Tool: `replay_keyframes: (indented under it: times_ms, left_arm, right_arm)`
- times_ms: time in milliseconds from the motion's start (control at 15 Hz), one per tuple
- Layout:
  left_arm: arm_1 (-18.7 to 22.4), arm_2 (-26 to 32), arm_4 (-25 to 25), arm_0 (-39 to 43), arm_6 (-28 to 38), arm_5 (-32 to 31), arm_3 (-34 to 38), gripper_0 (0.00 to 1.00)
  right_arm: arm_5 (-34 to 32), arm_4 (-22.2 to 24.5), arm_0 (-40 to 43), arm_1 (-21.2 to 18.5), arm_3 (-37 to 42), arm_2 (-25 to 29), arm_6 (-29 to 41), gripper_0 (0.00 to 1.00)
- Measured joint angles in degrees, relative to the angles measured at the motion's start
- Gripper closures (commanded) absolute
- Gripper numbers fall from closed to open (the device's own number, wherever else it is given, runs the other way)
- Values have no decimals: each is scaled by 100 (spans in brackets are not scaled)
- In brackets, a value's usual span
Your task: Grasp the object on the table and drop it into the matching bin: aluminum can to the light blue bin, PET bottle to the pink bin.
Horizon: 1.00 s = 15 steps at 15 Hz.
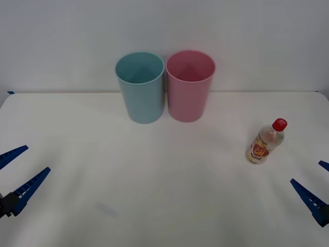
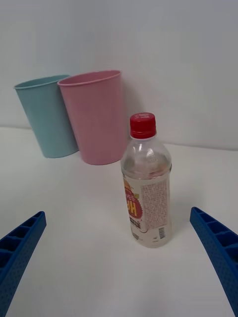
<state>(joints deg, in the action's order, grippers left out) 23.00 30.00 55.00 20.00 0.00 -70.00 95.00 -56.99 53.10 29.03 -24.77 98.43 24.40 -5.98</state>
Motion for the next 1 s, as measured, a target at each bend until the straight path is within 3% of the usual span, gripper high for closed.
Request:
replay_keyframes:
  times_ms: [267,1000]
  left_arm:
    - [0,0,0,0,0,0,0,0]
    - [0,0,0,-1,0,0,0,0]
  right_arm:
    - [724,-95,12,1,1,-422,-721,0]
    - [2308,-70,-400,128,-99,-1577,-1096,0]
